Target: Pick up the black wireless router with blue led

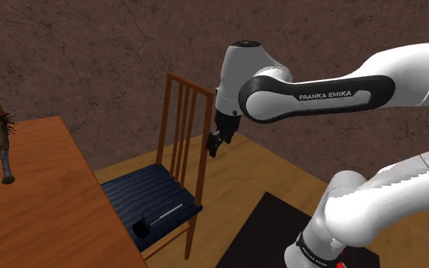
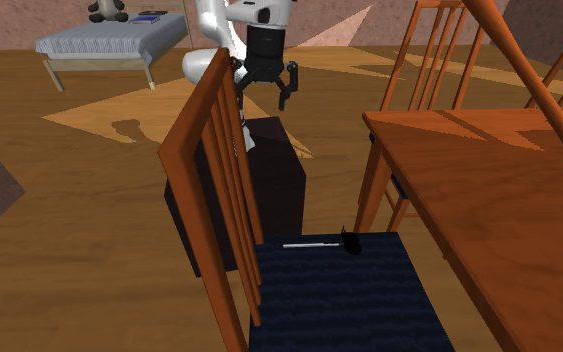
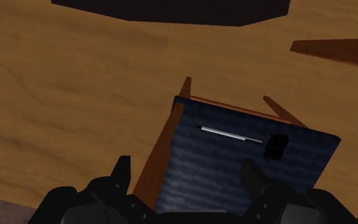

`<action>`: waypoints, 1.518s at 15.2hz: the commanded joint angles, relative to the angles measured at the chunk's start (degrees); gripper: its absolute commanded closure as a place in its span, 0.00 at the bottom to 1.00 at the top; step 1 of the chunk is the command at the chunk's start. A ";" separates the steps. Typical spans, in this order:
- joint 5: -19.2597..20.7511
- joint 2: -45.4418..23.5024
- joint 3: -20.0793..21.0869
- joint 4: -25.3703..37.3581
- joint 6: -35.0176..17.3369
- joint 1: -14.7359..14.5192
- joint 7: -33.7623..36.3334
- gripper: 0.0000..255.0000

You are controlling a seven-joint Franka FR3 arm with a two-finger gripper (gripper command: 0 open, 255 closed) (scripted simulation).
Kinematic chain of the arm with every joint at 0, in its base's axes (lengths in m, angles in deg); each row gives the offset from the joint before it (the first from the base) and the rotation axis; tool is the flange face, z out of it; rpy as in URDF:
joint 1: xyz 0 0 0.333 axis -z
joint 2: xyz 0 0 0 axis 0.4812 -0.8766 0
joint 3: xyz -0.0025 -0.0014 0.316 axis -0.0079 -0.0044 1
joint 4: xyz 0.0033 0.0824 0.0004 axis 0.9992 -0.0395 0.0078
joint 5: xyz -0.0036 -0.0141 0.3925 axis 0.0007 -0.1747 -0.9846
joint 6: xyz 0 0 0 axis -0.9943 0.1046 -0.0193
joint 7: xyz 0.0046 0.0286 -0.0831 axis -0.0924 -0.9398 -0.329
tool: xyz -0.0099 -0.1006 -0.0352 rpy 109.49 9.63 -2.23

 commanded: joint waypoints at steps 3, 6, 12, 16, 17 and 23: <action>0.04 -6.91 3.73 0.62 -4.98 0.07 5.88 0.00; 0.94 -12.77 6.38 1.81 -8.51 0.30 10.49 0.00; 5.43 -25.96 10.79 6.36 -14.24 0.67 20.75 0.00; 10.19 -35.56 12.23 11.01 -16.66 -0.07 28.09 0.00; 11.46 -38.00 12.33 12.36 -17.07 -0.47 29.88 0.00; 17.99 -52.47 10.90 22.07 -18.15 -4.58 38.98 0.00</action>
